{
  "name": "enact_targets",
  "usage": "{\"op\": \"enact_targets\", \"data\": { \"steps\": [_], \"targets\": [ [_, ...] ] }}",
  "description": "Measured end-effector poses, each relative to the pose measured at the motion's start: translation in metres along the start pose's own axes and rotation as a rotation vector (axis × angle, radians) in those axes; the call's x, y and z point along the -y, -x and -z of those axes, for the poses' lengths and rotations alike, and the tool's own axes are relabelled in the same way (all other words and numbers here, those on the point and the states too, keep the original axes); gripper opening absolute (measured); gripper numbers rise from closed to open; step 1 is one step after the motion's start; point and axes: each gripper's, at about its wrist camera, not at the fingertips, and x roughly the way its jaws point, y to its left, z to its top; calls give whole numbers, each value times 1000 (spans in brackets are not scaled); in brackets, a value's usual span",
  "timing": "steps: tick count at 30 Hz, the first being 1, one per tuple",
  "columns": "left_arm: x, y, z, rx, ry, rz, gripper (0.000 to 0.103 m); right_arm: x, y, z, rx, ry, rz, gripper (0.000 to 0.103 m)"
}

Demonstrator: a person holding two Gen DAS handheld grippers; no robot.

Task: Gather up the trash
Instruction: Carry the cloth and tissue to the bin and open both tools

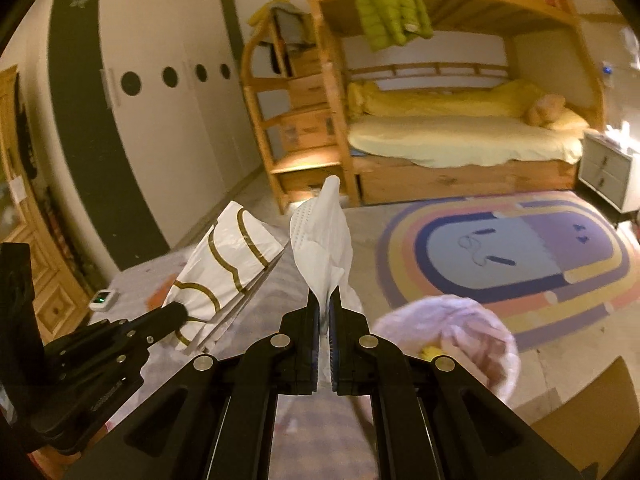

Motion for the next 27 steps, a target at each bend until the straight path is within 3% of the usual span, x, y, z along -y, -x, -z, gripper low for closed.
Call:
{"op": "enact_targets", "data": {
  "steps": [8, 20, 21, 23, 25, 27],
  "targets": [
    [41, -49, 0, -79, -42, 86, 4, 59, -9, 13, -59, -63, 81, 4],
    [76, -111, -5, -149, -5, 127, 6, 121, -33, 14, -100, -139, 122, 6],
    [78, -114, -4, -149, -3, 126, 8, 124, -34, 14, -100, -141, 123, 8],
    [80, -117, -4, -152, 0, 123, 29, 132, -40, 15, -111, -149, 124, 9],
    [80, -113, -5, -141, 3, 119, 40, 138, -42, 16, -117, -164, 128, 17],
    [77, -110, -5, -135, -1, 107, 41, 141, -40, 17, -109, -180, 125, 27]
  ]
}}
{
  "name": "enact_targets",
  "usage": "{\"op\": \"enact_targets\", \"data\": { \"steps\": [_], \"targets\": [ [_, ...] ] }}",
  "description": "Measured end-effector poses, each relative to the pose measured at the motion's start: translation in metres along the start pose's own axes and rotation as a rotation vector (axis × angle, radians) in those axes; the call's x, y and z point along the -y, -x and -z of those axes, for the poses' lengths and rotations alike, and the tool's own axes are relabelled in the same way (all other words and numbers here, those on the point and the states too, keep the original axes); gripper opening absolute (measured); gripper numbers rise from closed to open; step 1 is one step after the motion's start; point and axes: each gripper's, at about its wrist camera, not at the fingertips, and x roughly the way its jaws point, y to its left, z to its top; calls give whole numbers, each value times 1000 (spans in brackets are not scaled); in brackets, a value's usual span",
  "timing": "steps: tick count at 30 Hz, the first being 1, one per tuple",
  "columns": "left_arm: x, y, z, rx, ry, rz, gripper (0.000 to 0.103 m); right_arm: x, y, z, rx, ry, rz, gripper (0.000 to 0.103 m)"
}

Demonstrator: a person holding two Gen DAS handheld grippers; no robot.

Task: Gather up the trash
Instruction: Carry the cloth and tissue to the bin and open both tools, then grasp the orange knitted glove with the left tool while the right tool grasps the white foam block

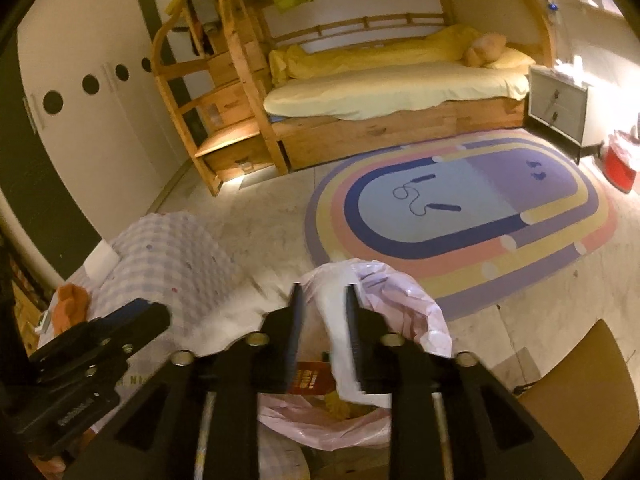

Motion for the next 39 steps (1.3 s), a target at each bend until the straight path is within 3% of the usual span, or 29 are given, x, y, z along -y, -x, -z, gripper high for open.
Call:
{"op": "enact_targets", "data": {
  "steps": [9, 15, 21, 26, 31, 39],
  "targets": [
    [-33, 60, 0, 53, 22, -108, 42, -24, 26, 4, 14, 13, -62, 28],
    [-69, 104, 12, 89, 40, -194, 48, -81, 44, 1, 22, 83, -125, 28],
    [-133, 145, 19, 97, 107, -321, 52, -150, 52, 1, 26, 177, -189, 28],
    [-180, 176, 23, 123, 148, -430, 59, -202, 43, -2, 21, 229, -224, 29],
    [-209, 186, 32, 95, 139, -532, 60, -250, 18, -17, 34, 255, -256, 32],
    [-248, 183, 42, 40, 173, -559, 62, -281, -20, -17, 34, 285, -257, 32]
  ]
}}
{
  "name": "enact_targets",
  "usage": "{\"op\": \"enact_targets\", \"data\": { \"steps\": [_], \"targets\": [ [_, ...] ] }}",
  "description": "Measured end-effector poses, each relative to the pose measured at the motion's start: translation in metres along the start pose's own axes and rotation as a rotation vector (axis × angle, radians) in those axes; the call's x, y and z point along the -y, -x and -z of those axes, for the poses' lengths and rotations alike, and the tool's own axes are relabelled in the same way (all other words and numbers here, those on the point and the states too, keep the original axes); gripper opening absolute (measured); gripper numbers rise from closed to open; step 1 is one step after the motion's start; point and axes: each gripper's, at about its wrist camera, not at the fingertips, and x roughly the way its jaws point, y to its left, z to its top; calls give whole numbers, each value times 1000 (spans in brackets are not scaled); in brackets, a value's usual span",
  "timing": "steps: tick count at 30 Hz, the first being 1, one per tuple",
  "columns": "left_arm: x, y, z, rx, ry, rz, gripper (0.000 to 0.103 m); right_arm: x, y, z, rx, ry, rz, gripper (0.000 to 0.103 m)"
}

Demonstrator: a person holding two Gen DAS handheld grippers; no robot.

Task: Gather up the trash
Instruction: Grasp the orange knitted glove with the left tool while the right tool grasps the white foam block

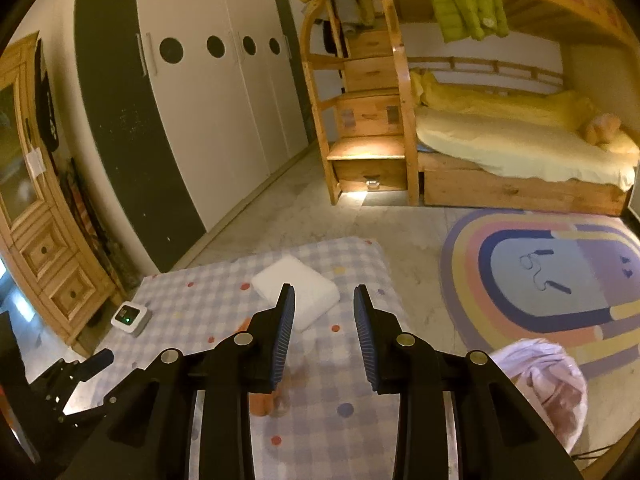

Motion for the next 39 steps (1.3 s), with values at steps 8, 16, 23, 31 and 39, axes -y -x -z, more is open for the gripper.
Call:
{"op": "enact_targets", "data": {
  "steps": [8, 16, 23, 31, 39],
  "targets": [
    [9, -14, -8, -43, 83, 130, 71, 11, -11, 8, -64, -1, 13, 32],
    [56, -45, -14, -107, 31, 190, 72, 15, -16, 13, -84, 3, 25, 32],
    [64, -80, -9, -191, 84, 240, 71, 21, -15, 15, -93, -10, 21, 32],
    [70, -50, -10, -70, -16, 189, 21, 15, -26, 18, -124, 21, 13, 32],
    [11, -1, -14, 55, 42, 66, 21, -14, -56, 20, -159, 141, -12, 39]
  ]
}}
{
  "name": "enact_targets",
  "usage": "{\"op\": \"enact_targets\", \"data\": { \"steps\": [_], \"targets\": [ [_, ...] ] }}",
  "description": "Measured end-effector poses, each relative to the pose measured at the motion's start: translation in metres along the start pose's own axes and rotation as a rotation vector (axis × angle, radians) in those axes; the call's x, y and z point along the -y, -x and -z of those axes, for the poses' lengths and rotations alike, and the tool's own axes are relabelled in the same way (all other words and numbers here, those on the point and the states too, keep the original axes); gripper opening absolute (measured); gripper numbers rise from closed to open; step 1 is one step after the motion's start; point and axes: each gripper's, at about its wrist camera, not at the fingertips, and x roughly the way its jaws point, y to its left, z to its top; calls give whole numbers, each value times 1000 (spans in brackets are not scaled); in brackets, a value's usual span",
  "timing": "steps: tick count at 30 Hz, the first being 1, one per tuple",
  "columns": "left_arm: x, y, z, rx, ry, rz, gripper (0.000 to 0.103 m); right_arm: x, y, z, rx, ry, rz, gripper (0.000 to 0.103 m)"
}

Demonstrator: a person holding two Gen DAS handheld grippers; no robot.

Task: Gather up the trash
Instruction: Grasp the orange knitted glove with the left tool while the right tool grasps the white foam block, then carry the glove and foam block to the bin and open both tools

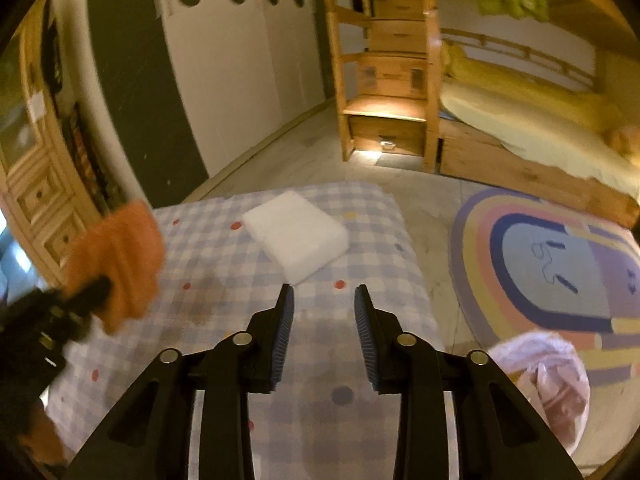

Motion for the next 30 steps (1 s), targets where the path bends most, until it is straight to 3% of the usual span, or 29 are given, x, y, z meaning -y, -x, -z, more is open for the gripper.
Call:
{"op": "enact_targets", "data": {
  "steps": [4, 8, 14, 15, 17, 18, 30],
  "targets": [
    [-33, -2, -3, -11, 84, -28, 21, -16, -17, -6, -11, 66, -12, 51],
    [-49, -7, -1, -27, 111, -67, 21, -27, -40, -14, -41, 82, -9, 52],
    [-55, -5, 1, -27, 99, -74, 21, -30, -80, -20, -123, 61, 70, 52],
    [-55, -5, 2, -28, 97, -74, 21, -29, -85, -21, -133, 50, 79, 51],
    [-55, -6, 2, -28, 90, -75, 21, -28, -88, -22, -144, 38, 76, 33],
    [-55, -5, 4, -28, 85, -77, 21, -28, -88, -23, -150, 32, 73, 25],
    [-23, 14, 8, 0, 71, -1, 21, -9, 1, -7, -12, -50, 11, 23]
  ]
}}
